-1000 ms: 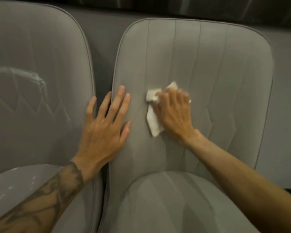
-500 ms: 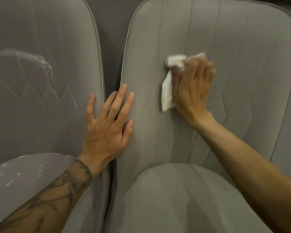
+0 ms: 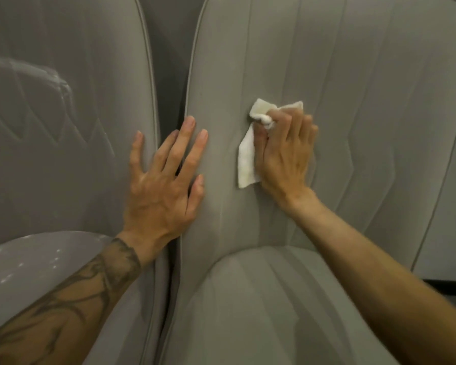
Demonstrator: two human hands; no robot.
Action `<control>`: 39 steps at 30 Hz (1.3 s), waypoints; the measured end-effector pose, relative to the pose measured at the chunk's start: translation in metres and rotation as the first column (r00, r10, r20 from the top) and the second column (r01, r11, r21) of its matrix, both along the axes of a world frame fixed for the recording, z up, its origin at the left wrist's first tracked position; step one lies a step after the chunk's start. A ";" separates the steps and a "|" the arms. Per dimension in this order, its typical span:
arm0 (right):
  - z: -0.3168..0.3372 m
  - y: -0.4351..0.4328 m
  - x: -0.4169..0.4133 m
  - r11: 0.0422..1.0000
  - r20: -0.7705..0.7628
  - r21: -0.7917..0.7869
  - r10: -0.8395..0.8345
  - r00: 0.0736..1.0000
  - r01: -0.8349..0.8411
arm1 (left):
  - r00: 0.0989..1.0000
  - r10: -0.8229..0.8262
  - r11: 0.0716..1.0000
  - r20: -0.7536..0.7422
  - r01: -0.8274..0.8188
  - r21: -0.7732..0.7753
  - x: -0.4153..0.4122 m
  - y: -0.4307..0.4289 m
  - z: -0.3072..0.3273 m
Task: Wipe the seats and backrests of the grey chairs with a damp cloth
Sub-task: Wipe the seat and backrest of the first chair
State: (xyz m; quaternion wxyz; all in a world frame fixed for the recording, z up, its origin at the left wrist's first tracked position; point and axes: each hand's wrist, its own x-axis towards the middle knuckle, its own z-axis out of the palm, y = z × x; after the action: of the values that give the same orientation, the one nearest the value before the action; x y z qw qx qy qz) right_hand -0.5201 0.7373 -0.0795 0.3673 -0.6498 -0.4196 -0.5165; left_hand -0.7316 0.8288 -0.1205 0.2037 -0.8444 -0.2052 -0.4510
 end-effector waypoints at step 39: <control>-0.136 -0.027 -0.077 0.918 -0.074 -0.220 0.323 0.944 -0.331 | 1.000 0.022 1.000 -0.012 -0.022 -0.008 -0.002 -0.005 0.004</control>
State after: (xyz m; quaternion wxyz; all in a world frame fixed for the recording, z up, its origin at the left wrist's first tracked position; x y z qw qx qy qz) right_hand -0.5968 0.7102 -0.2150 0.3786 -0.6179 -0.5721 -0.3841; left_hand -0.7336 0.8242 -0.1167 0.2067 -0.8456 -0.2152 -0.4427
